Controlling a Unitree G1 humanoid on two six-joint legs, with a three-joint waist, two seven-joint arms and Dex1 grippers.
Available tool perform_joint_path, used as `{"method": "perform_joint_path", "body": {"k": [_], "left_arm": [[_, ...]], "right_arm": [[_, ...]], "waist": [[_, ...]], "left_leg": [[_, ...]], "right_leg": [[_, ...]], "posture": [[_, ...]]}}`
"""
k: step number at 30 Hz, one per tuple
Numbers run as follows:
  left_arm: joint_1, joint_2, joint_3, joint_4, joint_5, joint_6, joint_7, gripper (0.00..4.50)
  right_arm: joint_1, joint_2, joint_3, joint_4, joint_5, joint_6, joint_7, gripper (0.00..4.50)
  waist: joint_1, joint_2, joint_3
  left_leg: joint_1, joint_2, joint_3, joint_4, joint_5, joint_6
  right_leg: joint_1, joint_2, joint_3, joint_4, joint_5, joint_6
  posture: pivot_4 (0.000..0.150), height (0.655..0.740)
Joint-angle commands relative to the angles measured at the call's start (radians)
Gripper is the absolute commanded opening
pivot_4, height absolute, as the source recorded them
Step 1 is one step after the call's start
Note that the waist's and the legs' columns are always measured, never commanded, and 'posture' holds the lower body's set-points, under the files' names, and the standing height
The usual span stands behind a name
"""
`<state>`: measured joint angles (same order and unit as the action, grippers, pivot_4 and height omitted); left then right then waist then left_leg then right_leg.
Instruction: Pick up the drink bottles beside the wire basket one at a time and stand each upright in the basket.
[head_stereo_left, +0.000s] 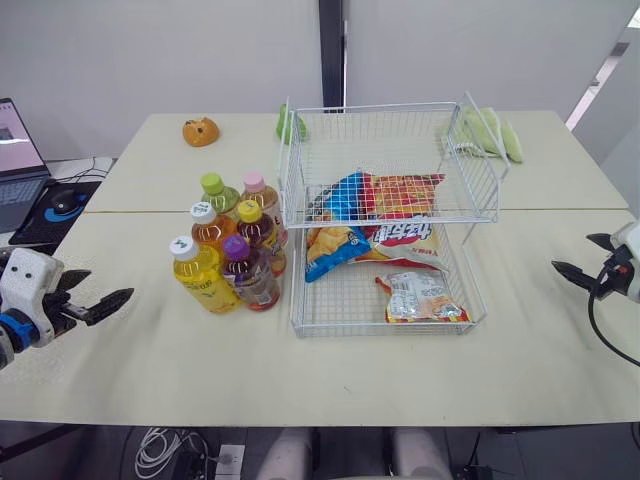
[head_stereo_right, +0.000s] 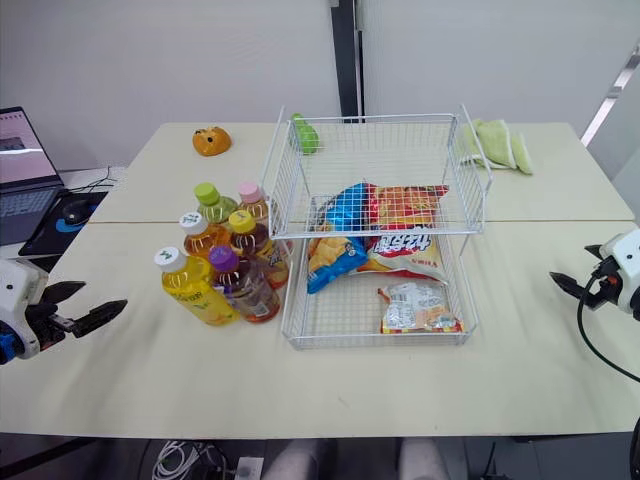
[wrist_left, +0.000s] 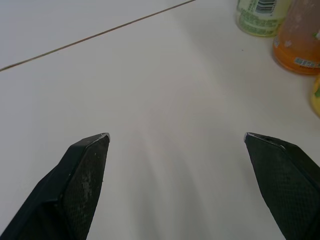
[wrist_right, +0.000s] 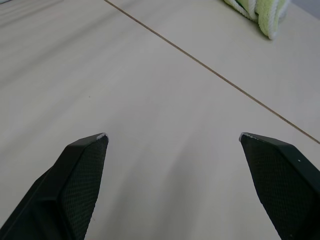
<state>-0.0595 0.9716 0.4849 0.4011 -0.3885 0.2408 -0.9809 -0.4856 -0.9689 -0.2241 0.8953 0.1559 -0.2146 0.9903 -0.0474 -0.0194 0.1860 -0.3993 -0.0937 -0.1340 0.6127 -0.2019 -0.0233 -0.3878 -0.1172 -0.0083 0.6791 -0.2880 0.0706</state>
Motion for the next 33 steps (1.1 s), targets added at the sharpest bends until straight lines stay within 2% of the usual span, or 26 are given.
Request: {"method": "perform_joint_path", "body": {"k": [1, 7, 11, 17, 23, 27, 33], "left_arm": [[-0.001, 0.031, 0.037, -0.020, -0.012, 0.000, -0.016, 4.47], [-0.008, 0.011, 0.075, -0.058, -0.046, 0.015, -0.003, 4.47], [0.007, 0.011, 0.121, -0.108, -0.087, 0.065, 0.003, 4.47], [0.055, 0.018, 0.175, -0.172, -0.108, 0.121, 0.011, 4.47], [0.093, 0.024, 0.222, -0.216, -0.118, 0.162, 0.014, 4.47], [0.123, 0.015, 0.254, -0.273, -0.133, 0.199, 0.017, 4.47], [0.217, -0.019, 0.315, -0.420, -0.166, 0.265, 0.023, 4.47]], "right_arm": [[-0.010, -0.021, 0.003, -0.001, -0.022, -0.039, -0.011, 4.50], [-0.007, -0.024, -0.035, -0.078, 0.028, -0.017, 0.005, 4.50], [0.069, -0.039, -0.102, -0.280, 0.122, 0.084, 0.045, 4.50], [0.226, -0.113, -0.315, -0.685, 0.364, 0.390, 0.118, 4.50], [0.183, -0.234, -0.426, -0.985, 0.642, 0.726, 0.165, 4.50], [0.060, -0.257, -0.357, -1.093, 0.795, 0.843, 0.153, 4.50], [-0.197, -0.151, -0.054, -1.189, 0.838, 0.869, 0.224, 4.50]], "waist": [[-0.001, 0.000, 0.000], [-0.001, 0.000, 0.000], [0.001, 0.000, 0.000], [0.011, 0.000, 0.000], [0.014, 0.001, 0.000], [0.017, 0.000, 0.000], [0.015, 0.000, 0.001]], "left_leg": [[0.000, 0.000, 0.000, 0.000, 0.000, 0.000], [0.000, 0.000, 0.000, 0.000, 0.000, 0.000], [0.000, 0.000, -0.001, 0.000, 0.000, 0.000], [-0.001, 0.000, -0.001, 0.000, -0.001, 0.000], [-0.001, 0.002, -0.001, -0.001, -0.001, 0.000], [-0.002, 0.004, -0.001, -0.001, -0.001, -0.001], [-0.003, 0.004, 0.000, -0.001, -0.002, 0.000]], "right_leg": [[0.000, 0.000, 0.000, 0.000, 0.000, 0.000], [0.000, 0.000, 0.000, 0.000, 0.000, 0.000], [0.000, 0.000, 0.000, 0.000, 0.000, 0.000], [-0.001, -0.001, 0.001, 0.000, 0.000, 0.000], [-0.001, -0.005, 0.000, -0.001, -0.001, 0.000], [-0.001, -0.005, 0.000, -0.003, -0.002, 0.000], [-0.001, -0.006, 0.000, -0.006, -0.001, -0.001]], "posture": [[0.150, 0.7400], [0.150, 0.7400], [0.150, 0.7400], [0.150, 0.7400], [0.150, 0.7400], [0.150, 0.7400], [0.150, 0.7400]]}}
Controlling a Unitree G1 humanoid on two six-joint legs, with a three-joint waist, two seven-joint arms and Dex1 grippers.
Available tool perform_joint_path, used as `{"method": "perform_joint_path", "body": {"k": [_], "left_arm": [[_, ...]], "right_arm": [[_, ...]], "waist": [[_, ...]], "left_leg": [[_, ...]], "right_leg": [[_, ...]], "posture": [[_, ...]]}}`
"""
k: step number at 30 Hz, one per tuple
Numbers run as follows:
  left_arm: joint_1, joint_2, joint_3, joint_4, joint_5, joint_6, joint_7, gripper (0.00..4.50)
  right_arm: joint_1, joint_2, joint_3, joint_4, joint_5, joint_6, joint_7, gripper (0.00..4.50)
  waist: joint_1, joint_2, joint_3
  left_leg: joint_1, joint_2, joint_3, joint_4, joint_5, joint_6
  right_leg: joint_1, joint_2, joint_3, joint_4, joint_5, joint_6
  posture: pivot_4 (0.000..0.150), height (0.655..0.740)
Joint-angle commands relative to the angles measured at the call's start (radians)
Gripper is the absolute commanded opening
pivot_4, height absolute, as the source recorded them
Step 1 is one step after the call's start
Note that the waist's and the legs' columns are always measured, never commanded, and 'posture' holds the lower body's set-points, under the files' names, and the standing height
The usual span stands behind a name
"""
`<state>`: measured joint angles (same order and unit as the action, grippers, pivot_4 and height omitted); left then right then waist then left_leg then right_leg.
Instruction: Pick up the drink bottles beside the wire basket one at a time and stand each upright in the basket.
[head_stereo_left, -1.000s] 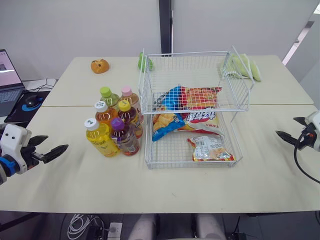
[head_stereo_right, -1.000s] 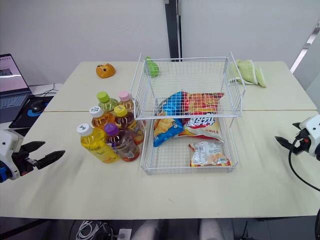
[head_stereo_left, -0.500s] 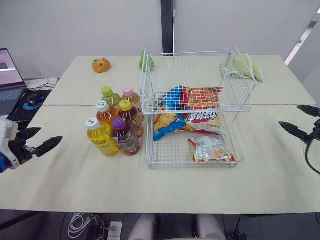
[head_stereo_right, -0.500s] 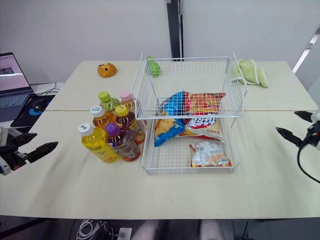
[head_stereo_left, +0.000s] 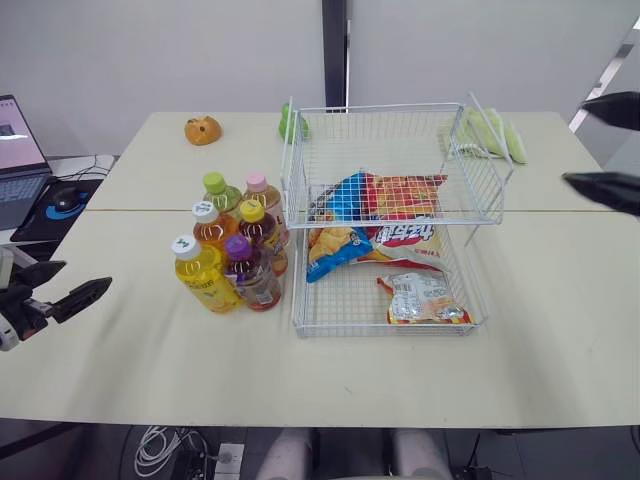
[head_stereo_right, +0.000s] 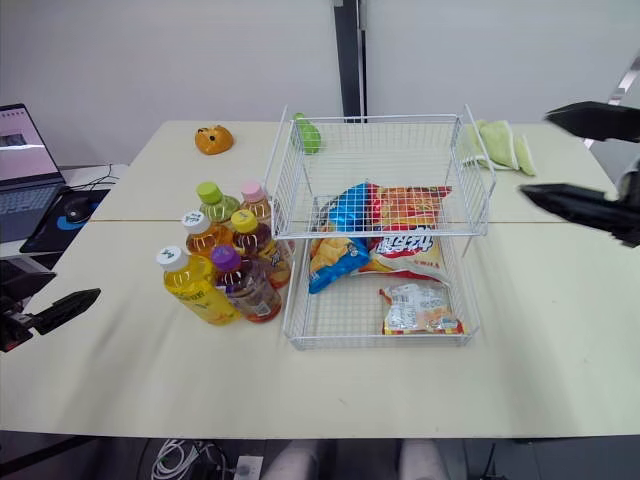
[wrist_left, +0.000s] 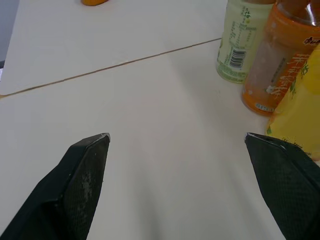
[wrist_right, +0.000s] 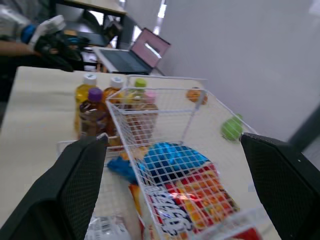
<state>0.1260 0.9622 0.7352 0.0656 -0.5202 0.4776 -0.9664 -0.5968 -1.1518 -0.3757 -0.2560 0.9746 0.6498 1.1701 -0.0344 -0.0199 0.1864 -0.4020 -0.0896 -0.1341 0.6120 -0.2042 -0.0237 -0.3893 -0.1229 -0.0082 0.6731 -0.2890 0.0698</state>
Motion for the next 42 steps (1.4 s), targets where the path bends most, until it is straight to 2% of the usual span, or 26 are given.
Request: {"method": "perform_joint_path", "body": {"k": [1, 5, 9, 15, 18, 23, 30, 35, 42], "left_arm": [[0.054, -0.017, 0.084, -0.122, -0.043, 0.045, 0.009, 4.47], [0.147, -0.054, 0.173, -0.256, -0.083, 0.107, 0.018, 4.47], [0.221, -0.101, 0.244, -0.392, -0.140, 0.173, 0.042, 4.47], [0.203, -0.166, 0.257, -0.567, -0.267, 0.276, 0.168, 4.47], [0.141, -0.208, 0.230, -0.639, -0.352, 0.323, 0.287, 4.47], [0.021, -0.270, 0.109, -0.749, -0.406, 0.347, 0.502, 4.47], [-0.136, -0.285, -0.074, -0.809, -0.380, 0.382, 0.733, 4.47], [-0.168, -0.286, -0.153, -0.807, -0.348, 0.395, 0.816, 4.47], [-0.164, -0.303, -0.241, -0.798, -0.284, 0.356, 0.823, 4.47]], "right_arm": [[-0.127, 0.055, 0.146, -0.038, 0.010, 0.005, 0.069, 4.50], [-0.244, 0.157, 0.273, -0.011, -0.037, -0.001, 0.115, 4.50], [-0.288, 0.231, 0.336, 0.014, -0.084, -0.015, 0.150, 4.50], [-0.301, 0.284, 0.351, 0.043, -0.133, -0.036, 0.167, 4.50], [-0.305, 0.295, 0.348, 0.052, -0.147, -0.037, 0.173, 4.50], [-0.299, 0.297, 0.333, 0.052, -0.141, -0.027, 0.171, 4.50], [-0.290, 0.284, 0.316, 0.046, -0.138, -0.020, 0.167, 4.50], [-0.293, 0.282, 0.309, 0.041, -0.133, -0.006, 0.162, 4.50], [-0.295, 0.283, 0.307, 0.037, -0.128, 0.005, 0.155, 4.50]], "waist": [[0.002, 0.000, 0.000], [0.005, -0.001, 0.000], [0.009, -0.001, 0.000], [0.020, -0.001, 0.000], [0.024, -0.001, 0.000], [0.029, -0.001, 0.000], [0.029, -0.001, 0.000], [0.029, -0.001, 0.000], [0.030, -0.001, 0.000]], "left_leg": [[0.000, 0.000, 0.000, 0.000, 0.000, 0.000], [-0.002, 0.000, -0.001, 0.000, -0.002, 0.000], [-0.004, 0.000, -0.002, -0.001, -0.003, 0.002], [-0.006, -0.002, -0.002, 0.000, -0.004, 0.003], [-0.006, -0.002, -0.002, 0.000, -0.004, 0.003], [-0.005, -0.002, 0.000, 0.000, -0.004, 0.003], [-0.005, -0.002, 0.000, 0.001, -0.004, 0.002], [-0.005, -0.002, 0.000, 0.001, -0.004, 0.002], [-0.006, -0.002, 0.000, 0.001, -0.004, 0.002]], "right_leg": [[0.000, 0.000, 0.000, 0.000, 0.000, 0.000], [-0.001, 0.000, -0.001, -0.003, 0.001, -0.002], [-0.001, 0.001, -0.003, -0.010, 0.003, 0.000], [0.000, 0.000, -0.003, -0.011, 0.004, 0.002], [0.000, 0.001, -0.003, -0.011, 0.004, 0.002], [0.000, 0.001, -0.003, -0.011, 0.005, 0.002], [0.000, 0.007, -0.002, -0.010, 0.005, 0.002], [0.000, 0.007, -0.002, -0.010, 0.006, 0.002], [0.000, 0.007, -0.002, -0.010, 0.006, 0.002]], "posture": [[0.150, 0.7400], [0.150, 0.7400], [0.150, 0.7400], [0.150, 0.7400], [0.150, 0.7400], [0.150, 0.7400], [0.150, 0.7400], [0.150, 0.7400], [0.150, 0.7400]]}}
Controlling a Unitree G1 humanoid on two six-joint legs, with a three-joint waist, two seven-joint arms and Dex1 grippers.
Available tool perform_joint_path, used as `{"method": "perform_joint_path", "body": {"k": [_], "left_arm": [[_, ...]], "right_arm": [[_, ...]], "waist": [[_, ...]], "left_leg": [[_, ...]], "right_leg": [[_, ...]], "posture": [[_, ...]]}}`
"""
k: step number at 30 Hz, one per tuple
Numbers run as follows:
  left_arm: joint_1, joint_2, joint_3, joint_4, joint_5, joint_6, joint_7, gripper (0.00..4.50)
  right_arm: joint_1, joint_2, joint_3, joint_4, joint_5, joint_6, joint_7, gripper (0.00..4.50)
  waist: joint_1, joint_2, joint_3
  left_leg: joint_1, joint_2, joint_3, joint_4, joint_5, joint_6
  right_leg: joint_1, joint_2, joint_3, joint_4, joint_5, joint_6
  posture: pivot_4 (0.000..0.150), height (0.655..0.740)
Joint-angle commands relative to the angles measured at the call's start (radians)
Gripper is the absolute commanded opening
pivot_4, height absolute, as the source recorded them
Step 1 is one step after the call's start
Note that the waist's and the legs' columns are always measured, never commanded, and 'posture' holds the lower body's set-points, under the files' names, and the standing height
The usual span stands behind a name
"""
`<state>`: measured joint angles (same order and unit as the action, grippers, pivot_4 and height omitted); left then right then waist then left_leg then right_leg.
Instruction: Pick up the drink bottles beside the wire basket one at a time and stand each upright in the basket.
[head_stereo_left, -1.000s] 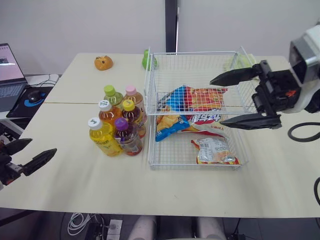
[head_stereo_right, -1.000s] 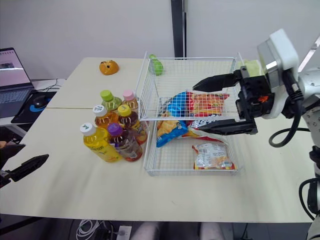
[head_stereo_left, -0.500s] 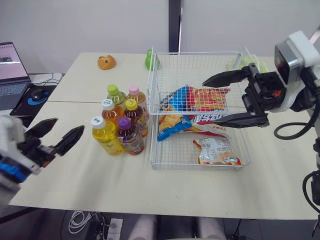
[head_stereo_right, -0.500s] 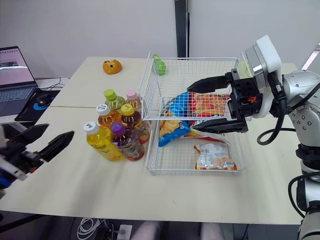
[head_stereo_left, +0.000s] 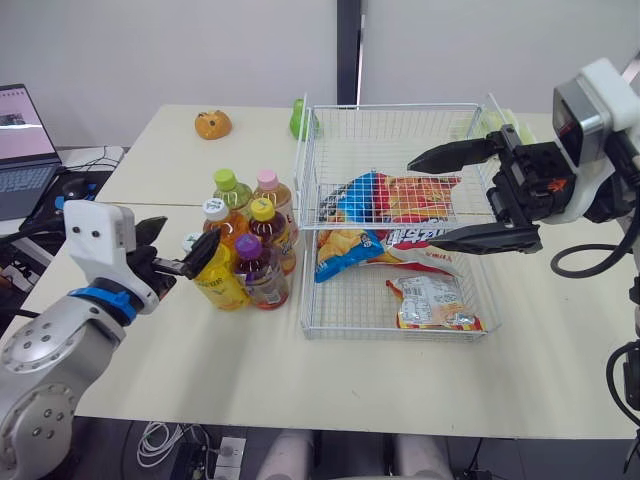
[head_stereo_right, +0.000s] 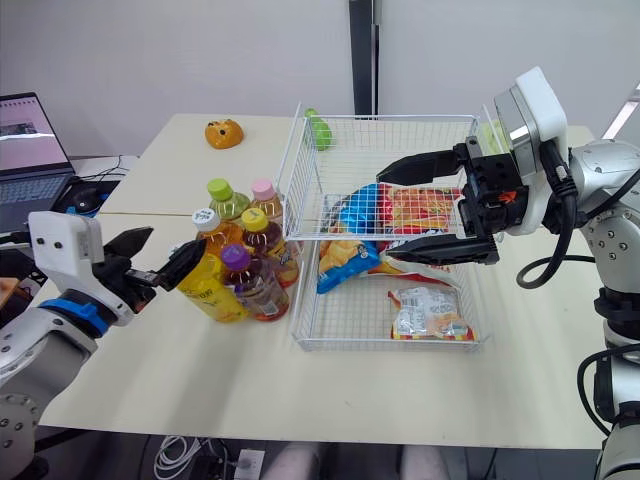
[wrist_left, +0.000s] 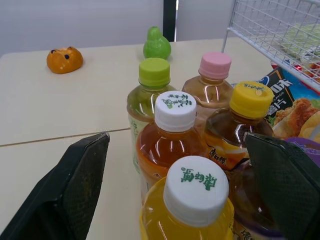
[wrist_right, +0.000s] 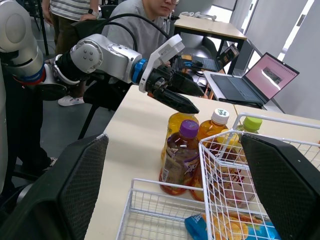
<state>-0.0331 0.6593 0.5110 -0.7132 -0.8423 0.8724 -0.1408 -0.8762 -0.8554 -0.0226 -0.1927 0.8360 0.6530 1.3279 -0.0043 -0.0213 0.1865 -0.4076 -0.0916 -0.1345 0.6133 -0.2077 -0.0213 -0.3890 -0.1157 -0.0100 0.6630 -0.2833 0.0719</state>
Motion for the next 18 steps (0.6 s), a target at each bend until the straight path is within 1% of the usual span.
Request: {"method": "perform_joint_path", "body": {"k": [1, 10, 13, 18], "left_arm": [[-0.003, -0.002, -0.028, -0.013, 0.052, -0.046, -0.004, 4.47], [-0.010, -0.027, -0.104, 0.027, 0.137, -0.099, -0.021, 4.47], [-0.010, -0.039, -0.118, 0.027, 0.149, -0.108, -0.030, 3.86], [-0.005, -0.052, -0.131, 0.024, 0.171, -0.116, -0.046, 2.21]], "right_arm": [[-0.016, -0.013, -0.046, -0.027, 0.010, 0.003, -0.004, 4.50], [-0.035, -0.010, -0.040, -0.030, 0.008, 0.022, -0.015, 4.50], [-0.039, -0.013, -0.043, -0.035, 0.012, 0.031, -0.019, 4.50], [-0.040, -0.017, -0.049, -0.040, 0.015, 0.039, -0.023, 4.50]], "waist": [[0.000, 0.000, 0.000], [0.000, 0.000, 0.000], [0.000, 0.000, 0.000], [0.001, 0.000, 0.000]], "left_leg": [[0.000, 0.000, 0.000, 0.000, 0.000, 0.000], [0.000, 0.000, 0.000, 0.000, 0.000, 0.000], [0.000, 0.000, 0.000, 0.000, 0.000, 0.000], [0.000, 0.000, 0.000, 0.000, 0.000, 0.000]], "right_leg": [[0.000, 0.000, 0.000, 0.000, 0.000, 0.000], [0.000, 0.000, 0.000, 0.000, 0.000, 0.000], [0.000, 0.000, 0.000, 0.000, 0.000, 0.000], [0.000, 0.000, 0.000, 0.000, 0.000, 0.000]], "posture": [[0.150, 0.7400], [0.150, 0.7400], [0.150, 0.7400], [0.150, 0.7400]]}}
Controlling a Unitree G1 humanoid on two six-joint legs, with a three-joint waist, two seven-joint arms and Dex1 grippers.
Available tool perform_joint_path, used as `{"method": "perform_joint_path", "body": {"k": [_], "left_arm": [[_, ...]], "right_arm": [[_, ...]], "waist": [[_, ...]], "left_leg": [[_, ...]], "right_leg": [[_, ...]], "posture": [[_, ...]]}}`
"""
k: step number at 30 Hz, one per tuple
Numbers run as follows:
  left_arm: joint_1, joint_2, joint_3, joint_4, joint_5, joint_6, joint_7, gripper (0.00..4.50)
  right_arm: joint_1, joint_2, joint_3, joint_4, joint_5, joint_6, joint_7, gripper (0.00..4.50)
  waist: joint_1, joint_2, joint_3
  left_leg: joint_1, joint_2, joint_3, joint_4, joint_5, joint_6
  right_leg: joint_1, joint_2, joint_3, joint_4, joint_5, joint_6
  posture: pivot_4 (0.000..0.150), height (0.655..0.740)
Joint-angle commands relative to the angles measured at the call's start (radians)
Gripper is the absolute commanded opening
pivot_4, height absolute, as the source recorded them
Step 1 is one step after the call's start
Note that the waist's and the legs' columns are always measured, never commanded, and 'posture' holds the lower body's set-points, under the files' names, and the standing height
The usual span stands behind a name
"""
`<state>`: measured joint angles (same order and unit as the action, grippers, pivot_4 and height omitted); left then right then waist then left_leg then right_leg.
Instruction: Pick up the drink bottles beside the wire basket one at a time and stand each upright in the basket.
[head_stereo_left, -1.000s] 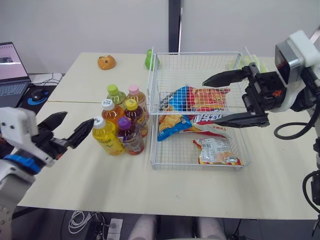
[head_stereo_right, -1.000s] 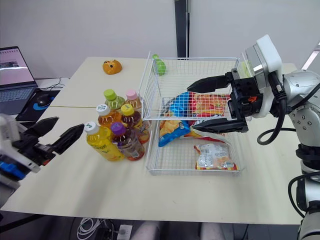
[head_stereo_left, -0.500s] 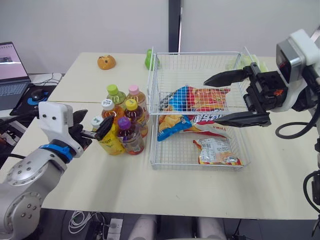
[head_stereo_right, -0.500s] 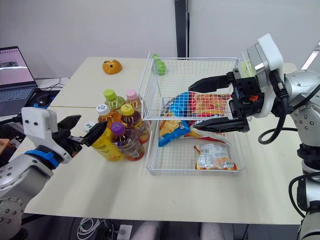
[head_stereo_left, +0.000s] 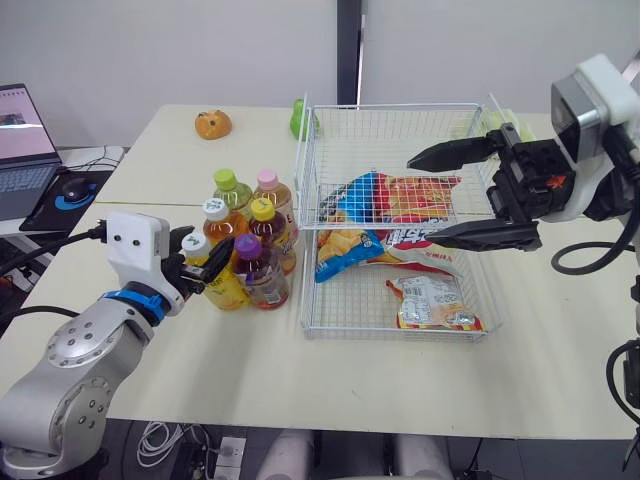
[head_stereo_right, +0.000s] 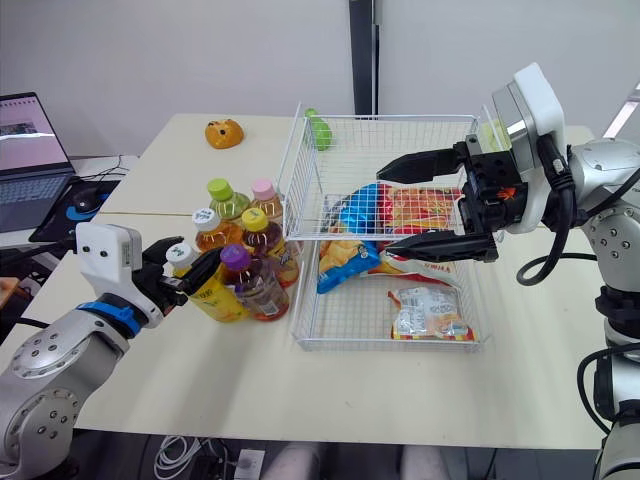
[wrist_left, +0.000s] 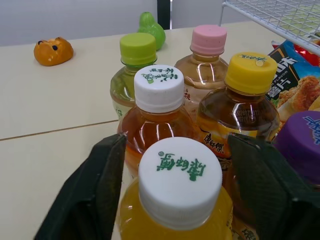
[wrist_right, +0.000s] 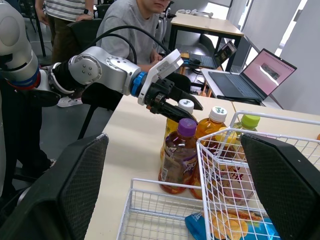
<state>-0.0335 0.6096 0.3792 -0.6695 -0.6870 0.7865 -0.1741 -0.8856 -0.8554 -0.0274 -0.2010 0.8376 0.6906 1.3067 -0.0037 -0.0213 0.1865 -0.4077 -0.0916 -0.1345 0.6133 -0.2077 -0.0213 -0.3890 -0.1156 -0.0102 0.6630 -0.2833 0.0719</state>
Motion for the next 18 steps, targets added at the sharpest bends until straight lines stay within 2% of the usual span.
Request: {"method": "perform_joint_path", "body": {"k": [1, 3, 10, 15, 18], "left_arm": [[-0.002, -0.004, 0.001, -0.021, 0.020, -0.032, -0.014, 1.89], [0.008, -0.006, 0.009, -0.023, 0.029, -0.037, -0.017, 1.37], [0.034, 0.036, 0.111, -0.057, -0.023, -0.020, -0.060, 1.38], [0.021, 0.194, 0.311, -0.006, -0.169, 0.051, -0.188, 1.38], [-0.021, 0.358, 0.465, 0.106, -0.283, 0.133, -0.307, 1.38]], "right_arm": [[-0.029, -0.018, -0.046, -0.033, 0.013, 0.002, -0.003, 4.50], [-0.027, -0.019, -0.049, -0.034, 0.012, 0.002, -0.004, 4.50], [-0.024, -0.027, -0.059, -0.020, -0.001, -0.007, -0.003, 4.50], [-0.029, -0.043, -0.072, 0.007, -0.020, -0.017, 0.000, 4.50], [-0.033, -0.060, -0.090, 0.031, -0.042, -0.033, -0.009, 4.50]], "waist": [[0.000, 0.000, 0.000], [0.000, 0.000, 0.000], [-0.001, 0.000, 0.000], [0.000, -0.001, 0.001], [0.000, -0.002, 0.001]], "left_leg": [[0.000, 0.000, 0.000, 0.000, 0.000, 0.000], [0.000, 0.000, 0.000, 0.000, 0.000, 0.000], [0.000, 0.000, 0.000, 0.000, 0.000, 0.000], [-0.001, 0.000, -0.001, 0.000, 0.000, 0.000], [-0.001, 0.000, -0.001, 0.000, 0.000, 0.000]], "right_leg": [[0.000, 0.000, 0.000, 0.000, 0.000, 0.000], [0.000, 0.000, 0.000, 0.000, 0.000, 0.000], [0.000, 0.000, 0.000, 0.000, 0.000, 0.000], [-0.001, 0.001, 0.000, 0.000, 0.000, 0.000], [-0.001, 0.001, -0.001, 0.000, 0.000, 0.000]], "posture": [[0.150, 0.7400], [0.150, 0.7400], [0.150, 0.7400], [0.150, 0.7400], [0.150, 0.7400]]}}
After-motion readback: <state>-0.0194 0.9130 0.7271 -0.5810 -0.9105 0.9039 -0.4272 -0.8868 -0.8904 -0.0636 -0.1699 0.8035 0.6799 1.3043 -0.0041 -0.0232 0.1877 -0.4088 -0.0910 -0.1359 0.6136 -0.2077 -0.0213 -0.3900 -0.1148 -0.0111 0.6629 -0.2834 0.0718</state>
